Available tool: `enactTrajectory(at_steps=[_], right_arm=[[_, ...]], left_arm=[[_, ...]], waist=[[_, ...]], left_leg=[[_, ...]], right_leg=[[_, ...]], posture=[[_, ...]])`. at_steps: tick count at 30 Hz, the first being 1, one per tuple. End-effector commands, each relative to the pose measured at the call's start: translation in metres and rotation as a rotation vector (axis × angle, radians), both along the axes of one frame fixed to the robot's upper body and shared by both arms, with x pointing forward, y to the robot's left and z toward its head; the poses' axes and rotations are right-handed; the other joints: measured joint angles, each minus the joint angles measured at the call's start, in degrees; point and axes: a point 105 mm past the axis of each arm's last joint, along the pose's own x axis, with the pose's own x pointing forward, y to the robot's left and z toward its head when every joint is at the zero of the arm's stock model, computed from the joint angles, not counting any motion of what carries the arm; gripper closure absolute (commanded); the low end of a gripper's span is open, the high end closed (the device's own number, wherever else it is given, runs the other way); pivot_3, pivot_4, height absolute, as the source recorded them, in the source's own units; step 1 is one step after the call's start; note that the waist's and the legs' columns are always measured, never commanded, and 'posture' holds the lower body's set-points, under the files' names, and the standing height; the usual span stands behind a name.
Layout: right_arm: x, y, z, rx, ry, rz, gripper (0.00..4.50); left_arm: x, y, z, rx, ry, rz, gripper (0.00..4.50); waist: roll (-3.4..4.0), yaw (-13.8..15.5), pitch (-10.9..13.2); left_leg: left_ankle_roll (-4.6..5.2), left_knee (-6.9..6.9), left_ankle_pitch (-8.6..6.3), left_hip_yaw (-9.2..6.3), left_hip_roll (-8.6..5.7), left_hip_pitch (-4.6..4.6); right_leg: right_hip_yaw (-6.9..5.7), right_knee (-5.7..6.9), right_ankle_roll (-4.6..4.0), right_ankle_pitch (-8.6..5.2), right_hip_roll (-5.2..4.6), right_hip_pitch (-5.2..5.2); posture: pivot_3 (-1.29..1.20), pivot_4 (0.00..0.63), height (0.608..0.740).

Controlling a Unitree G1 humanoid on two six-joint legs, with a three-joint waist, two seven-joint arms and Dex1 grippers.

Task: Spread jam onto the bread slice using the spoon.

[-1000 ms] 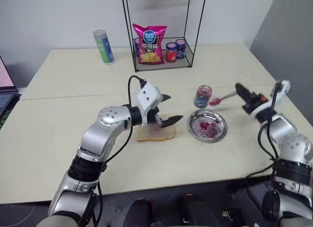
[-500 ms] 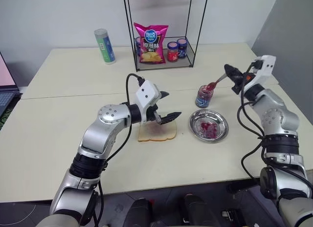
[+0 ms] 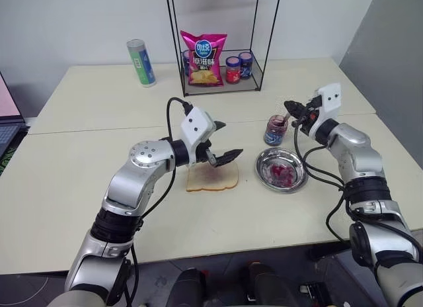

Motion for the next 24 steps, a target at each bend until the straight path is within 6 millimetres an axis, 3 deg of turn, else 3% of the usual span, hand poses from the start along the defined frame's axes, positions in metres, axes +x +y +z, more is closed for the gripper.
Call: enactTrajectory(at_steps=[1,12,24], right_arm=[[0.003,0.008,0.014,0.021,-0.018,0.029,4.46],[0.014,0.003,0.03,0.449,0.15,-0.026,4.46],[0.012,-0.022,0.042,0.679,0.223,-0.104,4.46]], left_arm=[[-0.002,0.004,0.013,-0.012,-0.054,0.013,0.0],[0.0,0.006,0.013,-0.012,-0.065,0.033,0.0],[0.001,0.005,0.015,-0.013,-0.073,0.032,0.0]], waist=[[0.0,0.0,0.0],[0.01,0.0,0.0],[0.01,-0.1,0.0]], left_leg=[[0.0,0.0,0.0,-0.01,0.0,0.0],[0.0,-0.01,0.0,-0.02,0.01,-0.01],[0.0,-0.02,0.0,-0.01,0.0,-0.01]], right_leg=[[0.0,0.01,0.0,0.0,0.0,0.0],[0.0,0.02,-0.03,0.02,-0.03,0.0],[0.01,0.02,-0.03,0.02,-0.03,-0.01]], posture=[[0.0,0.15,0.74],[0.0,0.15,0.74],[0.0,0.15,0.74]])
